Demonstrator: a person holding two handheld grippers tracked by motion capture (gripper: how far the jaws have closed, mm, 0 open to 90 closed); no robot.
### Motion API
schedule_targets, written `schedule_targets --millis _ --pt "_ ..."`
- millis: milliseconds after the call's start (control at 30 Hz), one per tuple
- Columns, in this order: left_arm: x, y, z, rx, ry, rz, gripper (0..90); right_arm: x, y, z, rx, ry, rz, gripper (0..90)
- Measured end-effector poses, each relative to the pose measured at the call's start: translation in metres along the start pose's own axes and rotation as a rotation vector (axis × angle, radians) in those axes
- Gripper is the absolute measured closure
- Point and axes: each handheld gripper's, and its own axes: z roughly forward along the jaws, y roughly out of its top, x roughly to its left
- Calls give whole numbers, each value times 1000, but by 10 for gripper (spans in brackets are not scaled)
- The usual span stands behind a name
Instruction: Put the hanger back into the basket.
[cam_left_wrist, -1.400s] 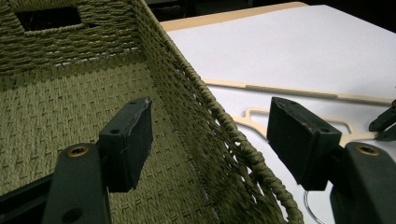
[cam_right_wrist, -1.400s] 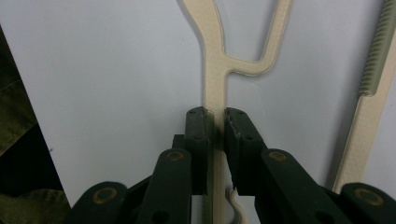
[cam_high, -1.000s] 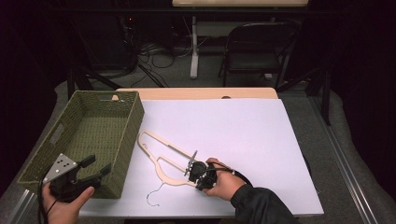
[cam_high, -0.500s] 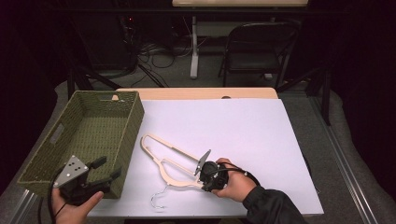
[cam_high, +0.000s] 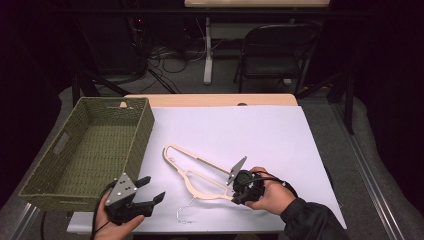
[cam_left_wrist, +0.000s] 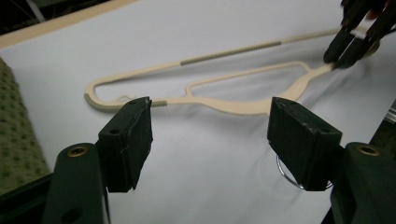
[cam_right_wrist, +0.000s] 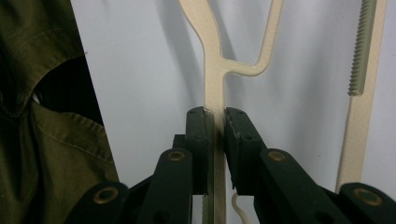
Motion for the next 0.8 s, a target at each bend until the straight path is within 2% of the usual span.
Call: schedule_targets --millis 67,100,133,200,367,467,567,667,800 --pt "-3 -2 11 24 -5 1 314 -2 -4 -5 -4 4 2 802" --pt "-5 -5 21 42 -2 21 315 -2 -6 -6 -4 5 0 803" --pt "-5 -5 21 42 -2 21 315 -2 -6 -6 -4 5 0 803" --pt "-6 -8 32 51 -8 28 317 -3 -7 -8 -6 7 6 803" --pt "-1 -12 56 97 52 82 322 -4 -10 -9 -6 12 4 802" --pt "1 -12 66 119 63 103 321 -5 -11 -9 -12 18 4 802" --pt "0 -10 76 135 64 153 316 -6 -12 -11 -17 25 9 802" --pt "-4 -5 86 129 83 229 295 -7 -13 -13 -27 37 14 802" --pt "-2 -2 92 120 79 260 286 -9 -13 -15 -35 47 21 802"
